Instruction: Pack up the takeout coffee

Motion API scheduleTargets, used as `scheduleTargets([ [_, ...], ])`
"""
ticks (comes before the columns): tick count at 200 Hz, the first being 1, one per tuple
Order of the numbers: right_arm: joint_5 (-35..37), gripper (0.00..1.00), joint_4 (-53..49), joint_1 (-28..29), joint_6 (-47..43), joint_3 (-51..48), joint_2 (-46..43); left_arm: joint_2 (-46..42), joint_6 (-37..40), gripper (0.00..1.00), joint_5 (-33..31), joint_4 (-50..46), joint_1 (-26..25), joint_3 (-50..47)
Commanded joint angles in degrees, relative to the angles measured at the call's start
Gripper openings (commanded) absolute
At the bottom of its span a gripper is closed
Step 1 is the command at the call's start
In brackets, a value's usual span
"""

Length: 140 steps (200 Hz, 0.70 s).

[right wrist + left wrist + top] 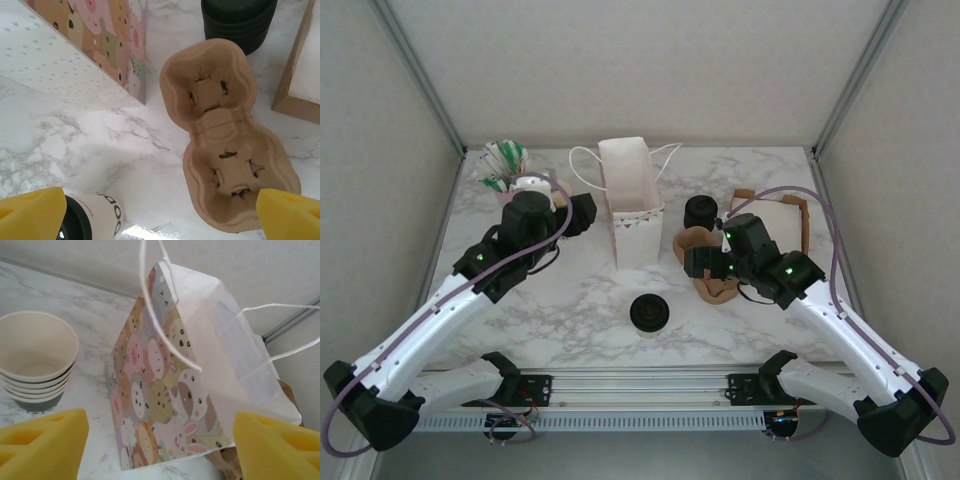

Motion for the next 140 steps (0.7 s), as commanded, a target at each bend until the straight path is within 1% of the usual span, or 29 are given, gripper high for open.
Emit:
scheduleTargets([
  [1,0.0,0.98,-0.9,-0.3,-0.2,-0.4,0.8,4.6,1.2,0.78,2.5,-4.2,0.8,5.8],
  [18,-0.4,0.97,-1.0,-0.3,-0.3,-0.4,1.2,9.4,0.9,0.78,4.7,-6.5,0.9,10.9],
  [34,-0.5,0.97,-1.3,-0.3,-0.3,-0.4,1.3,13.1,0.1,0.75,6.5,-7.7,0.8,14.7],
  [58,-0.5,0.95,-1.8,-0.3,-0.3,-0.7,0.9,18.0,-0.7,0.64,8.6,-10.3,0.8,19.6],
  [64,-0.5,0.95,-1.9,-0.3,-0.2,-0.9,0.7,18.9,-1.1,0.63,8.6,-11.1,0.8,20.3],
  [68,-0.5,0.95,-1.9,-0.3,-0.2,-1.1,0.6,19.7,-1.2,0.60,8.9,-11.5,0.8,20.7],
  [75,-0.6,0.95,-1.9,-0.3,-0.1,-1.3,0.5,20.9,-1.6,0.58,9.3,-12.5,0.8,21.5],
  [79,-0.7,0.94,-1.9,-0.3,-0.1,-1.5,0.4,21.5,-1.8,0.55,9.5,-13.0,0.7,21.9],
  [86,-0.6,0.94,-1.8,-0.3,-0.1,-1.7,0.2,22.7,-2.1,0.53,9.9,-13.9,0.6,22.7],
  [91,-0.6,0.94,-1.9,-0.3,-0.1,-1.8,0.2,23.3,-2.3,0.48,10.2,-14.5,0.5,23.1],
  [96,-0.6,0.94,-2.0,-0.3,-0.1,-1.9,0.1,24.0,-2.6,0.47,10.1,-15.2,0.4,23.5],
  [100,-0.6,0.94,-2.0,-0.3,-0.1,-1.9,0.0,24.3,-2.6,0.43,10.1,-15.6,0.2,23.7],
  [111,-0.6,0.93,-2.0,-0.3,-0.2,-2.1,0.0,24.8,-3.2,0.40,9.4,-16.2,-0.3,24.0],
  [114,-0.7,0.93,-2.0,-0.3,-0.2,-2.2,-0.1,24.9,-3.3,0.36,9.3,-16.3,-0.5,24.0],
  [124,-0.7,0.93,-2.0,-0.3,-0.3,-2.3,-0.1,24.8,-3.8,0.34,8.8,-16.5,-1.0,23.9],
  [127,-0.7,0.93,-2.0,-0.3,-0.4,-2.3,-0.2,24.8,-3.8,0.30,8.6,-16.6,-1.2,23.9],
  [140,-0.7,0.92,-2.1,-0.3,-0.4,-2.4,-0.3,24.5,-4.5,0.23,7.8,-17.1,-1.6,23.9],
])
